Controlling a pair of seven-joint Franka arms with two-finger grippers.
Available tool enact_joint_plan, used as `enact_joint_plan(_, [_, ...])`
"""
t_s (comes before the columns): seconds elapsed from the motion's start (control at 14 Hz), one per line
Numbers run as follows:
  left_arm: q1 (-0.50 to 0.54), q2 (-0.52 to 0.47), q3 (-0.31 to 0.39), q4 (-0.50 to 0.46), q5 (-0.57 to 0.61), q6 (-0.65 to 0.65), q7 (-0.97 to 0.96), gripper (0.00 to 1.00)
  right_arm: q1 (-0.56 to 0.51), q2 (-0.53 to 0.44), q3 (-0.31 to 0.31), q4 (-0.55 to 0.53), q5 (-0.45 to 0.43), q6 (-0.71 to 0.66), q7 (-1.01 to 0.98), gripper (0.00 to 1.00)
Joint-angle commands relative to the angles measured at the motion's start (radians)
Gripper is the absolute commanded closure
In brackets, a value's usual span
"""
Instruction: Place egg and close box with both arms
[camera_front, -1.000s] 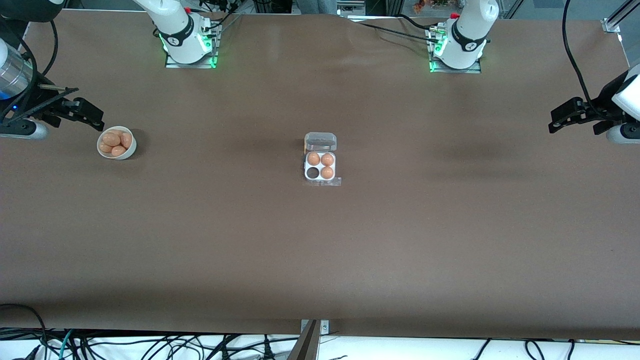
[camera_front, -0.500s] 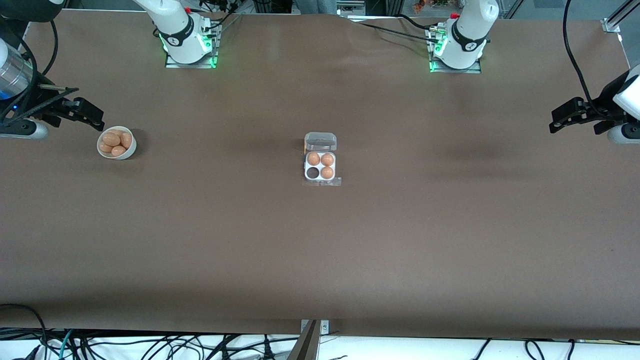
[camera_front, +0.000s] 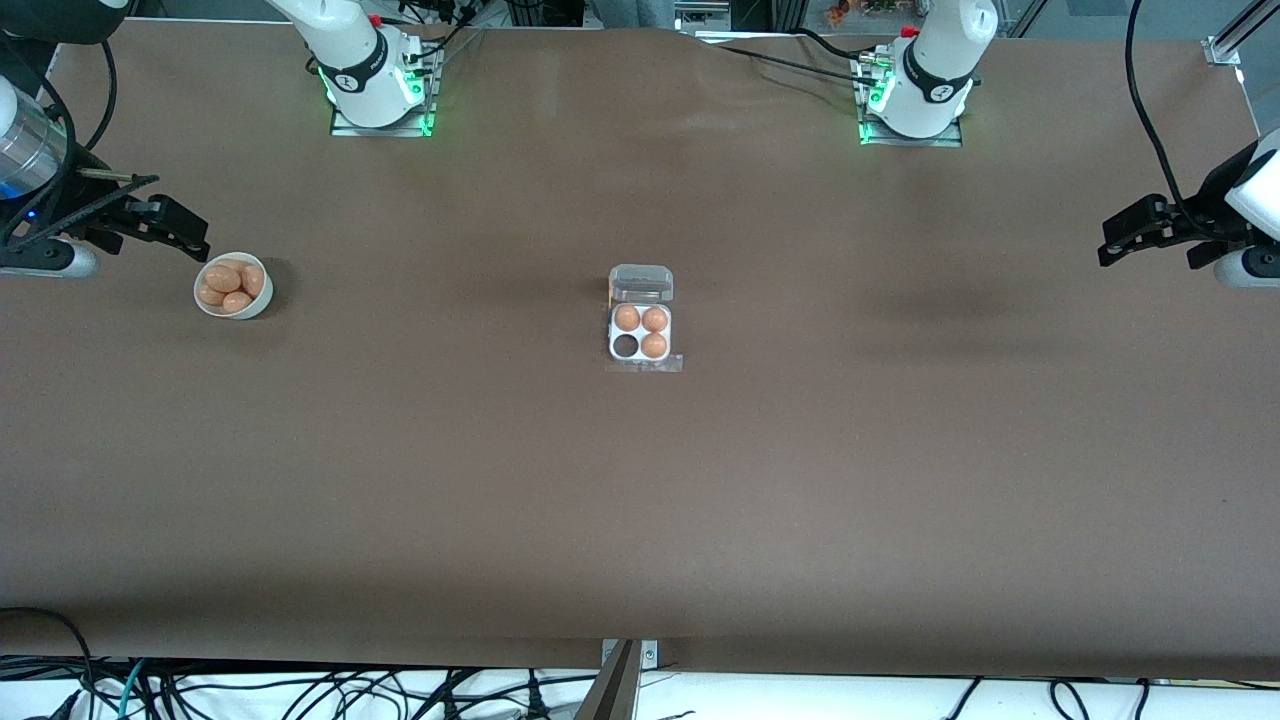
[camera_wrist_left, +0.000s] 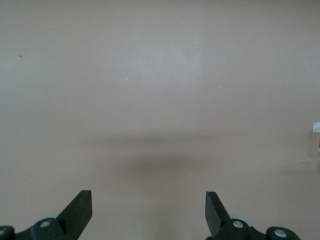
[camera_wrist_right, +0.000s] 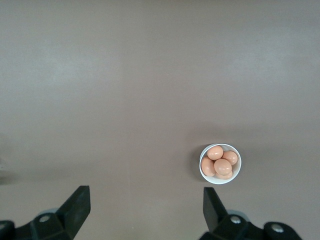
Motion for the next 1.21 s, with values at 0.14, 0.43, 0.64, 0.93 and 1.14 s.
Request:
enact_joint_plan(0.14, [0.0, 0.002, -0.002, 0.022, 0.011, -0.024, 0.009, 0.0, -0.004, -0.003, 0.002, 0.009, 0.001, -0.016, -0.011, 0.0])
enact_joint_plan(0.43, [0.001, 0.002, -0.002, 0.022, 0.01, -0.041, 0.01, 0.0, -0.005, -0.003, 0.002, 0.009, 0.001, -0.016, -0.011, 0.0])
enact_joint_plan(0.64, [0.001, 0.003, -0.002, 0.021, 0.01, -0.044, 0.01, 0.0, -0.005, -0.005, 0.003, 0.007, 0.001, -0.018, -0.011, 0.0])
enact_joint_plan(0.93, [0.001, 0.003, -0.002, 0.022, 0.01, -0.052, 0.01, 0.0, -0.005, -0.005, 0.002, 0.007, 0.001, -0.018, -0.011, 0.0])
enact_joint_plan(1.14, [0.001, 0.003, -0.002, 0.021, 0.01, -0.053, 0.01, 0.0, -0.005, -0.003, 0.002, 0.007, 0.001, -0.018, -0.011, 0.0])
